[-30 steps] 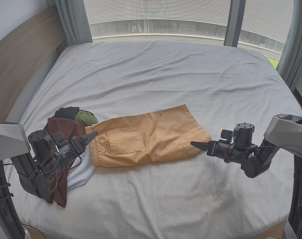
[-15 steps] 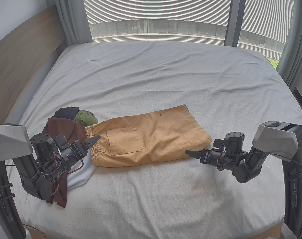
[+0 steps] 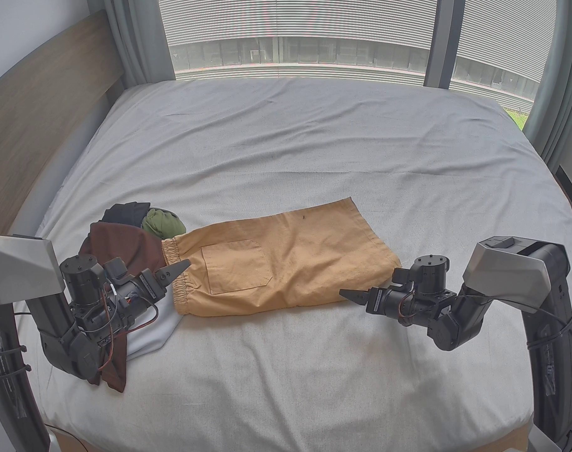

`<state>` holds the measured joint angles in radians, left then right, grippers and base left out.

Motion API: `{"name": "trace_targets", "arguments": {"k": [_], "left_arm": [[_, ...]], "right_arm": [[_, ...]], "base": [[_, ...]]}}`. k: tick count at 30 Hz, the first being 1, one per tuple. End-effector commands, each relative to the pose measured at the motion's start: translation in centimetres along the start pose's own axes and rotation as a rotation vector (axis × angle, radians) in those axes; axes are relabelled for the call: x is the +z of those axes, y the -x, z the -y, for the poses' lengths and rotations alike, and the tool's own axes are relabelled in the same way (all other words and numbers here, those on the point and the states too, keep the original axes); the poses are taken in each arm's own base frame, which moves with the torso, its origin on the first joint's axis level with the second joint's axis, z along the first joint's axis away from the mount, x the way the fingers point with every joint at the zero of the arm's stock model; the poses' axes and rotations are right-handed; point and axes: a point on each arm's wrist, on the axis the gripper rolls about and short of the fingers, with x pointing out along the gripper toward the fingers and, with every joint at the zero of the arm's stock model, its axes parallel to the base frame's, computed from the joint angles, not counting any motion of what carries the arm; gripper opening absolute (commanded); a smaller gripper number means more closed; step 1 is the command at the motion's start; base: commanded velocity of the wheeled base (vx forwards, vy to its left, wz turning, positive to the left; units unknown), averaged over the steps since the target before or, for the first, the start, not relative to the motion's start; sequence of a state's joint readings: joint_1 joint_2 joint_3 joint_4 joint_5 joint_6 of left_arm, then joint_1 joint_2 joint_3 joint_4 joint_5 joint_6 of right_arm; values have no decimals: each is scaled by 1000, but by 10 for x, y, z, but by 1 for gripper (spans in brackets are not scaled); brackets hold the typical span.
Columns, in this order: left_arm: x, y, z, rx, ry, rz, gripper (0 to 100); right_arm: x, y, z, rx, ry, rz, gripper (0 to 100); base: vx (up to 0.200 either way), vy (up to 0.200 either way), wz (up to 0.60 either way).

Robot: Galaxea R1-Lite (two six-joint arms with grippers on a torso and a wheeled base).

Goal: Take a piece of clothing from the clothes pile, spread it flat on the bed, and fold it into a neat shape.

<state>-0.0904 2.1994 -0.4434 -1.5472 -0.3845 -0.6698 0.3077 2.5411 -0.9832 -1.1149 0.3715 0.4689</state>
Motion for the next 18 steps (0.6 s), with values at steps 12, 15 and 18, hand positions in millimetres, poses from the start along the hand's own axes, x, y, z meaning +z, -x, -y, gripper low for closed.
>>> {"name": "trace_targets", "arguments": {"k": [12,15,18], "left_arm": [[2,1,-4,1,2,2,100],[2,1,-4,1,2,2,100],[2,0,-4,0,3,3,100]], "right_arm": [[0,-46,-20,1,2,13,100],[0,-53,-26,13,-25,8,100],[-1,-59,-27,5,-50,10,100]], "base": [[0,0,0],[0,0,0],[0,0,0]]}}
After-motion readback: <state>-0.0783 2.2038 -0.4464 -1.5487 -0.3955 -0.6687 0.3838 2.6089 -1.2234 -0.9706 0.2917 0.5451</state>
